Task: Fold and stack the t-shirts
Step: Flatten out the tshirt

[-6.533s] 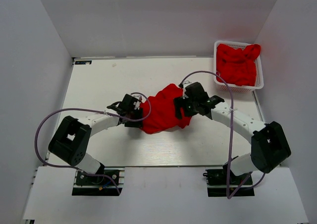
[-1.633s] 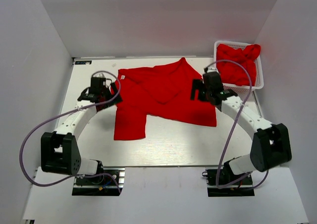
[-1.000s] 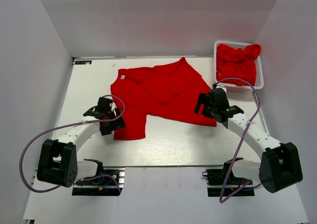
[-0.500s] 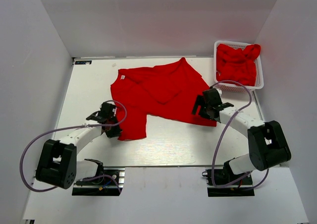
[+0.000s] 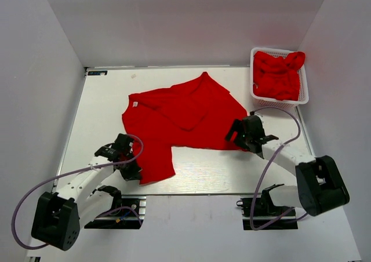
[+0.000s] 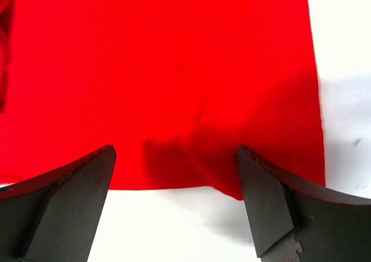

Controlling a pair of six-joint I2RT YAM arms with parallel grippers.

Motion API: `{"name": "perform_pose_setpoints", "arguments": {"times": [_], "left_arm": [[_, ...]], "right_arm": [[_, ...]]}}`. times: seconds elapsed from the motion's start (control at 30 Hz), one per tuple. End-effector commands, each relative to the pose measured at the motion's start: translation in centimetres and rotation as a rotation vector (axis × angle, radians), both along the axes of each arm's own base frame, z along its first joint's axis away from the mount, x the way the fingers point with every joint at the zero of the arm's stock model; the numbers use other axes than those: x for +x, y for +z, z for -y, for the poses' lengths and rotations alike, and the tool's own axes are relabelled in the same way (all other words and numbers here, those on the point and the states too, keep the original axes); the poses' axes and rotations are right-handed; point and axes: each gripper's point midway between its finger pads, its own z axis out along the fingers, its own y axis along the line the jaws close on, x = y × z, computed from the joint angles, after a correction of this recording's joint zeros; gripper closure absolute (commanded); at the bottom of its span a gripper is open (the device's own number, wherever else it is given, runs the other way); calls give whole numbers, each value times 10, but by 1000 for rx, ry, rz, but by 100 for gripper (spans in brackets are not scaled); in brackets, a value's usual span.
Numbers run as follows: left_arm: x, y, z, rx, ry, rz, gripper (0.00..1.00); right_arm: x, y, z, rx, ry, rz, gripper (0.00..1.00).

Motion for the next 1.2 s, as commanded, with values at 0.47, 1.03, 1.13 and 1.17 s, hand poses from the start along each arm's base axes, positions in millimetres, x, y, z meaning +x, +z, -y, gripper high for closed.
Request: {"name": "perform_pose_setpoints", "arguments": {"times": [0.47,1.03,1.13,1.17], "left_arm": [[-15,74,-18,124,2,-95,44],[-32,24,-13,103,41,-183,9],[-31,11,-10,88,49,-179,23],[-28,10,-9,91,55,-167,28]], "right_arm": [[-60,25,3,0,107,-80,10],[-62,37,29,-61,-43,-72,10],[-62,37,32,-67,-57,-70,10],[-62,37,32,-68,-60,-71,10]]}}
